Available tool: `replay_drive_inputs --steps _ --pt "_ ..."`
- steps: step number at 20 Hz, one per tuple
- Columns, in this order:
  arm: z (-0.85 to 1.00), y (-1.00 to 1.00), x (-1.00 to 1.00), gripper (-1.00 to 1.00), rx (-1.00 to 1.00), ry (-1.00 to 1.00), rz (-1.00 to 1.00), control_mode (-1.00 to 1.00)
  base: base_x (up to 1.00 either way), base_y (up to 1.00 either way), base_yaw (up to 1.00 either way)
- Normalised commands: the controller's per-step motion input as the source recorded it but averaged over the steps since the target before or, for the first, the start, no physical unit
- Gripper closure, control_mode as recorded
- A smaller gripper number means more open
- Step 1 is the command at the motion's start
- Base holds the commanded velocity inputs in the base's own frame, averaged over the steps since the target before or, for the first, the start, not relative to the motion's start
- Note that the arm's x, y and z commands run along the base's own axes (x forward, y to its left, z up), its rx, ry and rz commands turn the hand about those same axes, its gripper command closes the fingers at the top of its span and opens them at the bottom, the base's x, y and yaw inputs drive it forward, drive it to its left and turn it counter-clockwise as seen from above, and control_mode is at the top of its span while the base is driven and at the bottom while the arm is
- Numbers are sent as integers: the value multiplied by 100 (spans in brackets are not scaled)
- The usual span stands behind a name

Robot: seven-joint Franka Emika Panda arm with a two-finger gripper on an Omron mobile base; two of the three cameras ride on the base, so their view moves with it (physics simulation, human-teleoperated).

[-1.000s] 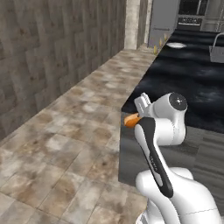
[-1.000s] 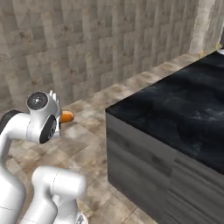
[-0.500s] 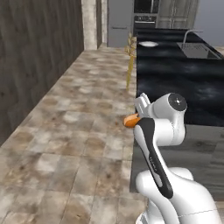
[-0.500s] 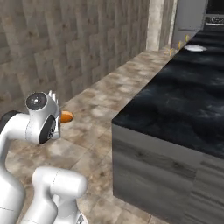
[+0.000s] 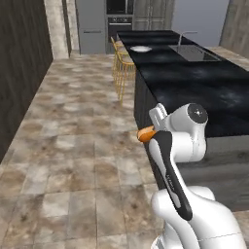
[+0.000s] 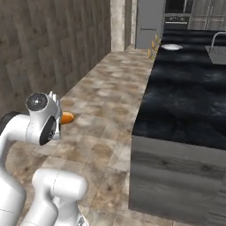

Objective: Move the hot dog bun to the plate on the dining table and place the condiment next to that plate. Then navigate to the fridge and take the sausage and place it on the plate as well.

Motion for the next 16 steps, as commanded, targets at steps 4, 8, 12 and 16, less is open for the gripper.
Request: replay_drive_inputs --steps 4,8,12,16 --pt "0 0 0 100 0 0 0 100 63 100 -41" --pt "0 0 0 100 0 0 0 100 65 100 -39" --pt "0 0 0 100 0 0 0 100 70 100 -38" --pt "0 0 0 100 0 0 0 100 76 100 -36"
